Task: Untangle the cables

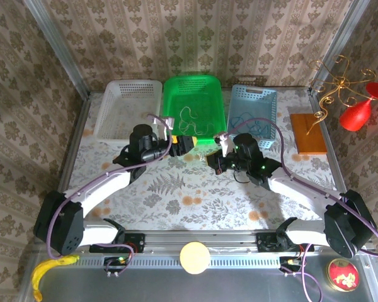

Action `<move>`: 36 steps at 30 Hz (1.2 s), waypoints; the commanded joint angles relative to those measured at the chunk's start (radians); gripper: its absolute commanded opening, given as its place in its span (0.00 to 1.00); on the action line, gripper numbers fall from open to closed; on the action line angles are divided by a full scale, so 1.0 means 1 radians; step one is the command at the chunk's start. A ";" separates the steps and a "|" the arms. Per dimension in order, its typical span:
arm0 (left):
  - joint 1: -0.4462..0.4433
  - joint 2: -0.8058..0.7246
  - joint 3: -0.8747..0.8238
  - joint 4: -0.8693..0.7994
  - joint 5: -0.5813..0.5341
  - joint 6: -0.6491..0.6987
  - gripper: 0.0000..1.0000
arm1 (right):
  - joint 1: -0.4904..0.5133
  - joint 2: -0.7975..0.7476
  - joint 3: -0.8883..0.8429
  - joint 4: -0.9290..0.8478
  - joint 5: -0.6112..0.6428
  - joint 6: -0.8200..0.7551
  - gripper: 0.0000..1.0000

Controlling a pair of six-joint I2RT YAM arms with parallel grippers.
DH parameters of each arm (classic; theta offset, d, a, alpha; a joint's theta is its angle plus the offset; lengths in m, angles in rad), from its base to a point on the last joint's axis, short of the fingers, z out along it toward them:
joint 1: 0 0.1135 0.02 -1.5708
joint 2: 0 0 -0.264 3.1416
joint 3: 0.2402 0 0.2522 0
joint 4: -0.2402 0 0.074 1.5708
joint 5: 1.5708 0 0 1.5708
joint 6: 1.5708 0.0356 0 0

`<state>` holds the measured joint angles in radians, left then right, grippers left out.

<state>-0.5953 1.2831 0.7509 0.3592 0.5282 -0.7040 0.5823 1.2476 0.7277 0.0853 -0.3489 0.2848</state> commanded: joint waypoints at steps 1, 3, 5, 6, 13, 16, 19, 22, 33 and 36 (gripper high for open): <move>-0.027 0.024 -0.018 0.070 -0.035 -0.045 0.76 | -0.006 -0.012 0.038 0.000 -0.012 0.024 0.00; -0.039 0.034 -0.020 0.068 -0.048 -0.046 0.76 | -0.006 -0.010 0.039 0.002 -0.013 0.026 0.00; -0.049 0.043 -0.018 0.061 -0.058 -0.047 0.77 | -0.006 -0.008 0.041 0.003 -0.015 0.025 0.00; -0.054 0.049 -0.017 0.059 -0.061 -0.047 0.78 | -0.006 -0.008 0.042 0.002 -0.015 0.025 0.00; -0.089 0.086 -0.008 0.021 -0.092 -0.029 0.82 | -0.006 -0.008 0.042 0.005 -0.013 0.025 0.00; -0.097 0.094 -0.015 0.023 -0.104 -0.028 0.78 | -0.007 -0.009 0.042 0.007 -0.013 0.026 0.00; -0.102 0.100 -0.020 0.021 -0.111 -0.020 0.72 | -0.006 -0.008 0.044 0.007 -0.014 0.025 0.00; -0.104 0.105 -0.022 0.021 -0.112 -0.015 0.67 | -0.007 -0.009 0.045 0.008 -0.014 0.027 0.00; -0.109 0.128 -0.025 0.021 -0.108 0.000 0.41 | -0.012 -0.010 0.052 0.012 -0.019 0.033 0.00; -0.110 0.133 -0.022 0.021 -0.106 0.004 0.22 | -0.013 -0.012 0.053 0.013 -0.022 0.036 0.00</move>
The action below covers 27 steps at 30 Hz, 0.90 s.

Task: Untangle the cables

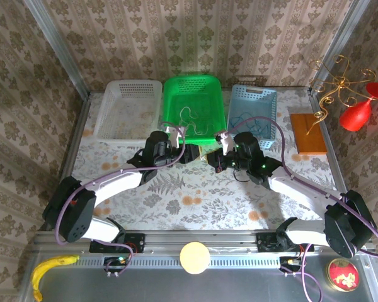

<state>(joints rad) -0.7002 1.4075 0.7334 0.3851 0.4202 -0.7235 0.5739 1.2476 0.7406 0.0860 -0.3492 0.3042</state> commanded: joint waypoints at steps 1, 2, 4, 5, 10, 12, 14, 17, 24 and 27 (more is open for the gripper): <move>-0.005 0.011 -0.002 -0.005 0.002 0.025 0.13 | -0.005 -0.013 0.039 0.011 -0.022 0.016 0.00; -0.004 0.011 -0.002 -0.006 0.003 0.025 0.03 | -0.006 -0.013 0.039 0.012 -0.021 0.016 0.00; -0.005 0.011 -0.001 -0.006 0.005 0.027 0.00 | -0.008 -0.014 0.037 0.012 -0.019 0.016 0.00; -0.005 0.010 -0.001 -0.006 0.005 0.027 0.00 | -0.009 -0.012 0.035 0.013 -0.019 0.016 0.00; 0.014 -0.023 -0.017 -0.003 -0.007 0.035 0.00 | -0.039 -0.015 0.018 0.005 -0.004 0.011 0.00; 0.043 -0.056 -0.035 0.004 -0.012 0.037 0.00 | -0.075 -0.022 0.001 0.012 0.001 0.017 0.00; 0.079 -0.094 -0.054 0.006 -0.015 0.035 0.00 | -0.114 -0.028 -0.024 0.026 0.001 0.029 0.00; 0.142 -0.158 -0.080 0.005 -0.020 0.035 0.00 | -0.161 -0.033 -0.055 0.039 0.001 0.043 0.00; 0.173 -0.185 -0.061 0.002 0.041 0.034 0.32 | -0.179 -0.040 -0.065 0.080 -0.049 0.084 0.00; 0.106 -0.138 -0.032 0.017 0.052 0.024 0.54 | -0.168 -0.024 -0.051 0.101 -0.064 0.104 0.00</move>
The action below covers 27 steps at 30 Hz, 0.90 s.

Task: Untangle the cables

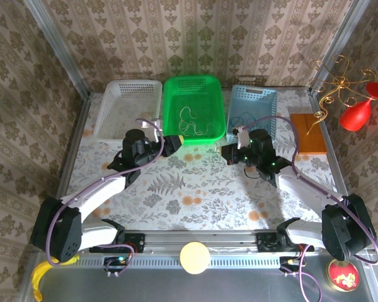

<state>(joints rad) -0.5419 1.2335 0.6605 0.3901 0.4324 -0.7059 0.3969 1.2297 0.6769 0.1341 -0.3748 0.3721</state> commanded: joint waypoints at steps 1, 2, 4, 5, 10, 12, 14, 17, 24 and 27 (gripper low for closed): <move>-0.076 0.053 0.054 0.013 0.035 0.008 0.57 | 0.015 0.001 0.016 0.056 -0.038 0.037 0.00; -0.100 0.072 0.068 0.014 0.030 0.009 0.60 | 0.023 0.009 0.023 0.058 -0.037 0.039 0.00; -0.137 0.110 0.091 0.023 0.016 0.009 0.62 | 0.039 0.023 0.035 0.061 -0.035 0.041 0.00; -0.150 0.128 0.098 0.032 0.007 0.007 0.62 | 0.047 0.027 0.041 0.061 -0.034 0.041 0.00; -0.179 0.195 0.126 0.080 -0.017 -0.009 0.64 | 0.082 0.037 0.065 0.055 -0.021 0.038 0.00; -0.186 0.210 0.136 0.088 -0.019 -0.009 0.66 | 0.092 0.038 0.070 0.052 -0.020 0.038 0.00; -0.191 0.223 0.148 0.088 -0.023 -0.006 0.66 | 0.097 0.037 0.075 0.052 -0.019 0.038 0.00; -0.196 0.239 0.159 0.089 -0.034 -0.004 0.67 | 0.103 0.035 0.078 0.051 -0.018 0.037 0.00; -0.193 0.273 0.147 0.104 -0.077 -0.002 0.13 | 0.105 0.012 0.079 0.043 -0.009 0.036 0.00; -0.181 0.284 0.155 0.110 -0.072 0.013 0.00 | 0.104 0.010 0.077 0.043 -0.006 0.034 0.00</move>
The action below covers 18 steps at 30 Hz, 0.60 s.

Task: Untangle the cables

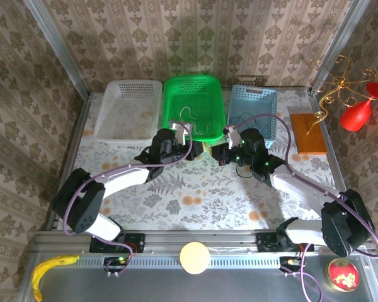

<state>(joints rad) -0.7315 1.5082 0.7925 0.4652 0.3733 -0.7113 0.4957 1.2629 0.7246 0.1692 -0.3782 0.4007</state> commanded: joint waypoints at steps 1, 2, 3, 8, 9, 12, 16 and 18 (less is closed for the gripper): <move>0.019 0.006 0.023 0.035 -0.013 0.024 0.00 | 0.003 -0.023 0.033 -0.008 0.010 -0.002 0.00; 0.033 -0.002 0.019 0.033 -0.014 0.026 0.00 | 0.001 -0.026 0.033 -0.021 0.025 -0.009 0.00; 0.056 -0.015 0.017 0.029 -0.011 0.031 0.00 | -0.007 -0.030 0.031 -0.033 0.044 -0.015 0.00; 0.200 -0.105 0.024 -0.050 0.011 0.076 0.00 | -0.086 -0.050 0.013 -0.088 0.135 -0.038 0.00; 0.229 -0.120 0.033 -0.068 0.017 0.088 0.00 | -0.103 -0.049 0.009 -0.089 0.144 -0.036 0.00; 0.294 -0.125 0.071 -0.093 0.043 0.111 0.00 | -0.133 -0.033 0.019 -0.071 0.143 -0.027 0.00; 0.341 -0.061 0.156 -0.102 0.064 0.142 0.00 | -0.134 0.052 0.096 -0.030 0.119 -0.001 0.00; 0.360 0.003 0.218 -0.103 0.066 0.159 0.00 | -0.135 0.136 0.166 0.000 0.112 0.020 0.00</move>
<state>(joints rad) -0.3920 1.4498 0.9340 0.3809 0.4549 -0.6117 0.3641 1.3148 0.8089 0.1425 -0.2928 0.3981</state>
